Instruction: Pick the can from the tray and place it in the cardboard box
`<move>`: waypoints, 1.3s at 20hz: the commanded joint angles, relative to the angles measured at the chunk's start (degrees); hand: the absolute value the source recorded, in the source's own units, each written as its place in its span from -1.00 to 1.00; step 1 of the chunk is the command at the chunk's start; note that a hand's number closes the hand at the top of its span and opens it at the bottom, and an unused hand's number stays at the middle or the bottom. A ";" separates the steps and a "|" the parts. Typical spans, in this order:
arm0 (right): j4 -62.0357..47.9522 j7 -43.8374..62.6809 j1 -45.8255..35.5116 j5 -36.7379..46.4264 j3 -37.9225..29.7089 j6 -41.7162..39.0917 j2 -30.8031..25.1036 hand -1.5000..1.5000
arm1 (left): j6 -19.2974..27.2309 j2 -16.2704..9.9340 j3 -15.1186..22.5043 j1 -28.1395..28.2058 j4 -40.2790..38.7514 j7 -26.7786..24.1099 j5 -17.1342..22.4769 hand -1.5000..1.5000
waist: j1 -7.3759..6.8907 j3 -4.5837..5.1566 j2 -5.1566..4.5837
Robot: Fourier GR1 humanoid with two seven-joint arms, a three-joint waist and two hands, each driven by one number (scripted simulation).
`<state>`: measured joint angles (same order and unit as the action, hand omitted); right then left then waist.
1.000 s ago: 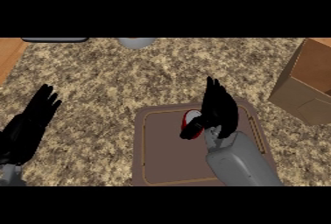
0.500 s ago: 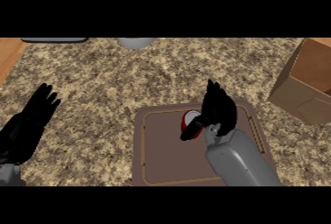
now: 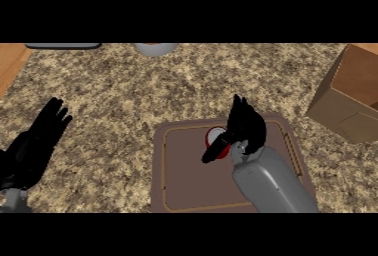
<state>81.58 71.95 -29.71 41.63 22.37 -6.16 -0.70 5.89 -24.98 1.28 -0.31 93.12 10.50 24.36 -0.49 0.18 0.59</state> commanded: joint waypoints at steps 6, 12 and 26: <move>-3.88 13.29 -0.94 -0.61 2.94 1.00 0.67 -1.00 | 0.53 0.92 -0.97 -2.60 -1.30 0.65 -0.42 0.00 | 0.19 -0.10 -0.46; -4.10 13.05 0.20 0.09 2.21 0.59 0.68 -1.00 | -0.52 -0.92 -2.21 -1.29 1.96 3.74 0.66 0.00 | -0.25 -0.14 -0.35; 0.49 -18.38 5.42 -2.00 8.27 -9.26 -8.43 1.00 | -2.46 1.73 -3.01 -0.91 -1.55 0.24 -0.93 0.00 | 0.73 -0.16 -0.64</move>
<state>80.95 61.93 -27.62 42.69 26.67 -7.61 -3.85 4.84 -23.27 -0.76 -1.55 93.24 11.88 22.58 -0.08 0.08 0.51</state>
